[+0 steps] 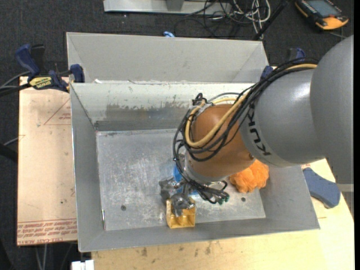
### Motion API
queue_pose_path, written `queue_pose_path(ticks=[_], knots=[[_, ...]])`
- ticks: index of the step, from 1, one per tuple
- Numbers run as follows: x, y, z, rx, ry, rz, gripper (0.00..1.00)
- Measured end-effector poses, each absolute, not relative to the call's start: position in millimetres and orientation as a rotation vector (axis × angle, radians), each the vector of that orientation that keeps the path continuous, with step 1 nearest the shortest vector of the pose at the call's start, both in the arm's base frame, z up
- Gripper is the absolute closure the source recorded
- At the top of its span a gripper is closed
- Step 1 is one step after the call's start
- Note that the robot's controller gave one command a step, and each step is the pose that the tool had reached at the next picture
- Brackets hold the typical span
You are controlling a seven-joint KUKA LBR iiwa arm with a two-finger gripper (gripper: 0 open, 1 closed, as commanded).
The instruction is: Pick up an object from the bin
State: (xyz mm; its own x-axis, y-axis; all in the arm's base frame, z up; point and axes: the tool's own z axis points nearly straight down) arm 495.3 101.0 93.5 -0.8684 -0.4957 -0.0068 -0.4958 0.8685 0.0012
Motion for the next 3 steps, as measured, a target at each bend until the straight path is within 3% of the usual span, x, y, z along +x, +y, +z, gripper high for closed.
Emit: queue_pose_path(ticks=[1,2,3], knots=[[492.8,97,123,-0.833,3.020,0.004,1.00],[494.8,96,188,-0.963,2.992,0.003,1.00],[490.6,62,248,-1.126,2.934,0.005,1.00]])
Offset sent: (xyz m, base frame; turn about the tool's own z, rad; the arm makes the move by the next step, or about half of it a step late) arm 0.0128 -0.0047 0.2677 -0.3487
